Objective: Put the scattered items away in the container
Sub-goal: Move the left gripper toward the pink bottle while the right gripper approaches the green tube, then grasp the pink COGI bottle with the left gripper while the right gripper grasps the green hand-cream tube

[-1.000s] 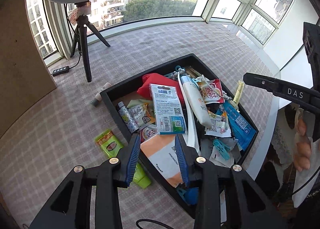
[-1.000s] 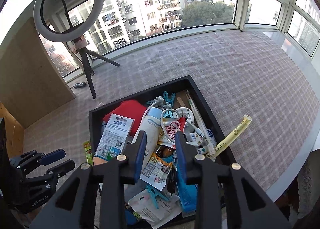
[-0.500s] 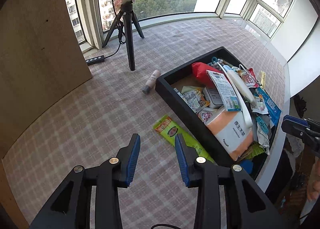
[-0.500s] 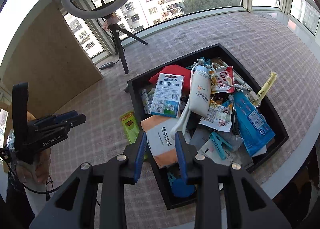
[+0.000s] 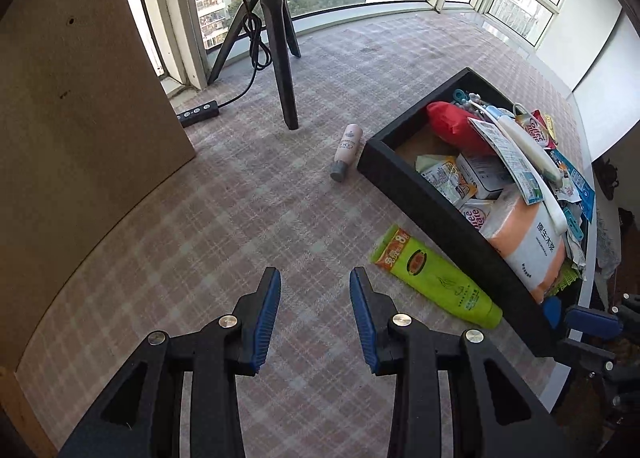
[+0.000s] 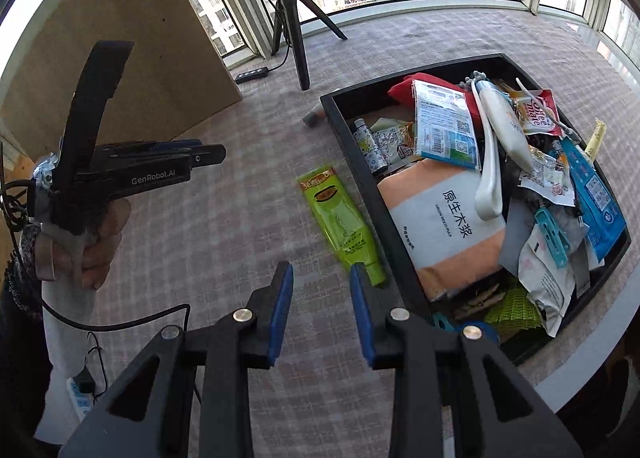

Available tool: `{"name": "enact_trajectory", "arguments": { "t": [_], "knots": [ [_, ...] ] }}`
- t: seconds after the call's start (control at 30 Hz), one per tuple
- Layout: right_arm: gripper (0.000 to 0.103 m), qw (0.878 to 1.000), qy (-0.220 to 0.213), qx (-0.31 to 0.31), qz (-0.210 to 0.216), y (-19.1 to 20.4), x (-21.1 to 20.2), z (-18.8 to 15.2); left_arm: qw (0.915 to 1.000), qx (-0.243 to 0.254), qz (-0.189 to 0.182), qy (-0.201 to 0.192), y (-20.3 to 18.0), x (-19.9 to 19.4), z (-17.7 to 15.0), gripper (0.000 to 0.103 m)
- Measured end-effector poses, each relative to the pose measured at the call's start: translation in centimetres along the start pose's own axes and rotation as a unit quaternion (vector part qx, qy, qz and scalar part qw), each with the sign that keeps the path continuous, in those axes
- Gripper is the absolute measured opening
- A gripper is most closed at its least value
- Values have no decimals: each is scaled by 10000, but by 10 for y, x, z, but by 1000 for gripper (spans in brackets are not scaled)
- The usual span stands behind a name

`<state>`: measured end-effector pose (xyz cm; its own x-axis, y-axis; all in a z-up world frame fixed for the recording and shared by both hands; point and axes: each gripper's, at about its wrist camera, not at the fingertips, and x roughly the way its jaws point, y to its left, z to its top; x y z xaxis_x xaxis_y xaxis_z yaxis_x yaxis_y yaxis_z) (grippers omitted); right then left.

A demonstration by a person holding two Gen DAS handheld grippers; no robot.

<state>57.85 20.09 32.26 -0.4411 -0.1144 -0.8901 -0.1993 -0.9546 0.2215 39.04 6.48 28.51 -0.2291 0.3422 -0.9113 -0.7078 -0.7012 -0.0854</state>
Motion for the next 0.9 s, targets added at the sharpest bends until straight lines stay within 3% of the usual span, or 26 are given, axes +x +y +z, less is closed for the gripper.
{"name": "enact_trajectory", "arguments": {
  "t": [0.57, 0.6, 0.67, 0.9],
  "knots": [
    [30, 9972, 479, -464, -326, 15, 80, 16, 9970, 684, -364, 72, -7, 67, 35, 35],
    [31, 9966, 504, -519, -387, 17, 83, 17, 9967, 714, -374, 73, -7, 70, 38, 35],
    [43, 9957, 513, -623, -447, 20, 88, 18, 9965, 752, -363, 77, -7, 77, 44, 35],
    [45, 9916, 448, -957, -745, 28, 102, 29, 9928, 1122, -422, 78, -16, 99, 61, 35]
  ]
}}
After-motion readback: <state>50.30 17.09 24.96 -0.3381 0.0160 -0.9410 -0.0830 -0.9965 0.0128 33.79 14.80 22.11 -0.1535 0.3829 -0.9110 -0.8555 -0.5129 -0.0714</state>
